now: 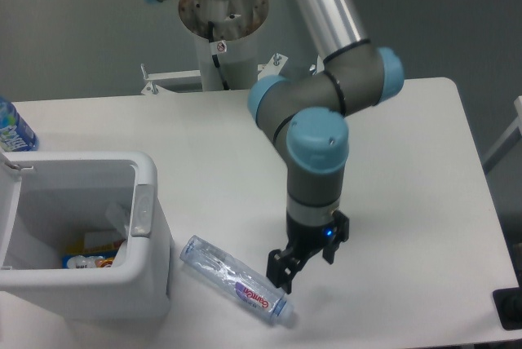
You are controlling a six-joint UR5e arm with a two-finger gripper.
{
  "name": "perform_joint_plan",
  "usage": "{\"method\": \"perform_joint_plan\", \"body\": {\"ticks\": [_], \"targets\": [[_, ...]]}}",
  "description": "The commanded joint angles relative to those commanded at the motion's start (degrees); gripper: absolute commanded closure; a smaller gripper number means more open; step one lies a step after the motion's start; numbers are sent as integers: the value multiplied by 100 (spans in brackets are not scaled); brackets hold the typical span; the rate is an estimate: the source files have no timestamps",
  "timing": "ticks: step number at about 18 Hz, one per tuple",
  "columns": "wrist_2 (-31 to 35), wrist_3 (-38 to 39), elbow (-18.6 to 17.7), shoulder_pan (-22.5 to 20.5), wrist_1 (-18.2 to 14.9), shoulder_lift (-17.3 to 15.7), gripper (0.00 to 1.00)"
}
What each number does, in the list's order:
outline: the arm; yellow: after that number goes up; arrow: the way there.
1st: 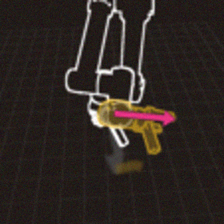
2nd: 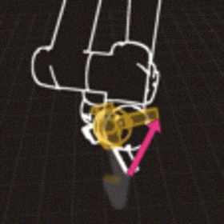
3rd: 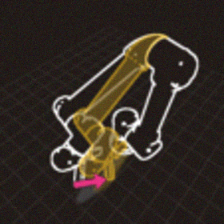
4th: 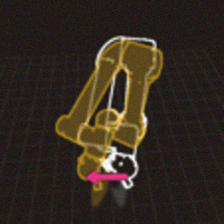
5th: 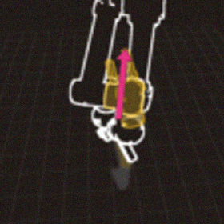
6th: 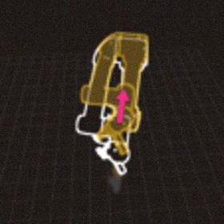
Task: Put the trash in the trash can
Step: 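Move the open gripper over to the clear water bottle, then lower the gripper onto the bottle's labeled end and close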
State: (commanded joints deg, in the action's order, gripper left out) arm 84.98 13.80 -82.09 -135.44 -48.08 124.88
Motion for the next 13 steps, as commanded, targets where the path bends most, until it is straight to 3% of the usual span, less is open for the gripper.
{"method": "perform_joint_plan", "body": {"ticks": [7, 11, 13], "targets": [[308, 316, 307, 237, -9, 422, 0], [432, 316, 378, 273, 0, 528, 0], [432, 316, 579, 273, 0, 581, 0]]}}
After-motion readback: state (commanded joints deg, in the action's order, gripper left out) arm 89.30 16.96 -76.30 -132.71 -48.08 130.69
